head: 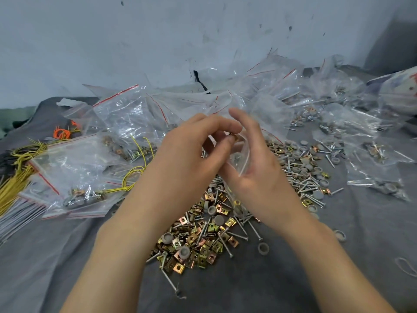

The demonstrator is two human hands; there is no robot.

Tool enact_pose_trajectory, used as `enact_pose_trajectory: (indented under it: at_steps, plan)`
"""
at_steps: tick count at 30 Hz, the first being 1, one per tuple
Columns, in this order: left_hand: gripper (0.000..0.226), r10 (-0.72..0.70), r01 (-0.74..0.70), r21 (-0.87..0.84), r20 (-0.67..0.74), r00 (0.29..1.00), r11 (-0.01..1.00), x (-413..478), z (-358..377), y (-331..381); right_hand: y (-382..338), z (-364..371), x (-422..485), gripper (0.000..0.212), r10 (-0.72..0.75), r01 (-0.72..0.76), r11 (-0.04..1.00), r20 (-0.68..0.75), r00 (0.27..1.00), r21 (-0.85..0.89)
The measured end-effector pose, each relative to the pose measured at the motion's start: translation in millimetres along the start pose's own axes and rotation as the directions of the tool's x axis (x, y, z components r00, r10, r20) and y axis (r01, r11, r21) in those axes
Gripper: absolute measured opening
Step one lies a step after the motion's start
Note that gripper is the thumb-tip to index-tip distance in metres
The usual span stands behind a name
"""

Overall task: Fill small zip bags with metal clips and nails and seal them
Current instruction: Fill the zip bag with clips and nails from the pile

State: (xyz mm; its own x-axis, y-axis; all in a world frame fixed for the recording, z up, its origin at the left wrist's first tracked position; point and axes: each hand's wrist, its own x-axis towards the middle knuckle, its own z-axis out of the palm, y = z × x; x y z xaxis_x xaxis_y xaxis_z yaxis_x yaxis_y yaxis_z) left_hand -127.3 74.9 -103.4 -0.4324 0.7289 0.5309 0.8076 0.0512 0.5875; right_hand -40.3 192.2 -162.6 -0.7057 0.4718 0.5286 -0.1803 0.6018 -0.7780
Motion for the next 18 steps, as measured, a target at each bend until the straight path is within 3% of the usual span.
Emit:
enact_pose_trajectory:
  at_steps: [11, 15, 18]
  plan:
    - [0.017, -0.063, 0.063, 0.006, -0.017, 0.998, 0.998, -4, -13, -18, 1, -4, 3, 0.065, 0.018, -0.017, 0.997, -0.012, 1.000, 0.072]
    - [0.015, -0.169, 0.145, 0.136, 0.182, 0.969, 0.980, -15, -3, -37, 3, -11, 6, 0.066, 0.023, -0.020, 0.997, -0.049, 0.999, 0.078]
    - [0.015, -0.244, 0.133, 0.285, 0.400, 0.883, 0.949, -25, 14, -46, 5, -15, 7, 0.066, 0.024, -0.019, 0.997, -0.071, 0.997, 0.073]
